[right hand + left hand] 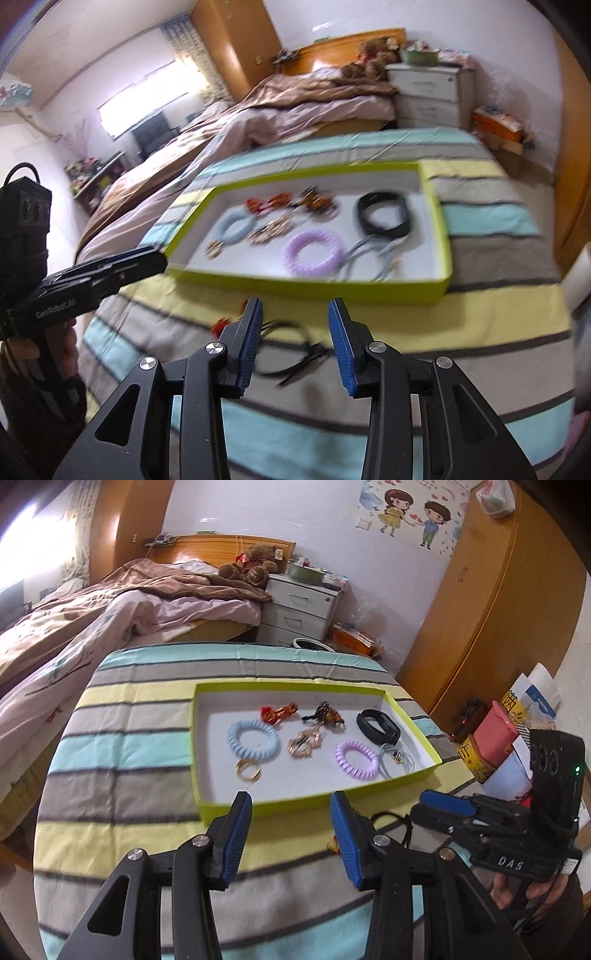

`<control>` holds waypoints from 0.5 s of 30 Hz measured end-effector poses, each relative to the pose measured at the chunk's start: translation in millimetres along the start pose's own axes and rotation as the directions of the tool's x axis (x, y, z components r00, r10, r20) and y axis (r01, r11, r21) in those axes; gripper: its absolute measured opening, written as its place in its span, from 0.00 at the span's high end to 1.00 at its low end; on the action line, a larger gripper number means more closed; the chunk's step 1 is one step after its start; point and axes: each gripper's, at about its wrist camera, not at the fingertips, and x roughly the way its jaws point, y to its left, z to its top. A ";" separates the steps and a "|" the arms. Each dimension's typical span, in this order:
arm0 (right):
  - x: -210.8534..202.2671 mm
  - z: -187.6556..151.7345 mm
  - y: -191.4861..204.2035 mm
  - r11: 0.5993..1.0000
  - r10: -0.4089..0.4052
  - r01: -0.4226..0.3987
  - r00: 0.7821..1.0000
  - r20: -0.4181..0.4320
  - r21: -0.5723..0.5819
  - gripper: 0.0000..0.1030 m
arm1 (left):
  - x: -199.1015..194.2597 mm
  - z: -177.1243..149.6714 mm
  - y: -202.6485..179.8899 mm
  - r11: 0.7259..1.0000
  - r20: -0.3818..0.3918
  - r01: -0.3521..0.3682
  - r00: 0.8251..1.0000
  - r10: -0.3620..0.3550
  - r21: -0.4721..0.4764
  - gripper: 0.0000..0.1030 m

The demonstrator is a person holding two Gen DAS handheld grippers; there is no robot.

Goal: Organize jewelry
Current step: 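Grasp the black hair tie with pink charm with right while left moves to red keychain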

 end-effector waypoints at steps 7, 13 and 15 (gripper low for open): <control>18.2 -13.6 29.1 0.997 0.012 -0.016 0.998 -0.059 -0.070 0.63 | -21.6 -23.1 15.9 1.000 0.008 -0.004 1.000 0.004 -0.031 0.56; 32.4 -20.4 41.0 0.991 -0.058 0.046 0.994 -0.090 -0.125 0.63 | -34.0 -38.9 22.0 0.999 0.005 0.010 1.000 -0.009 -0.032 0.54; 33.8 -21.3 40.0 0.992 -0.053 0.041 0.993 -0.101 -0.123 0.63 | -37.2 -42.9 23.9 0.999 0.006 0.019 1.000 -0.019 -0.030 0.54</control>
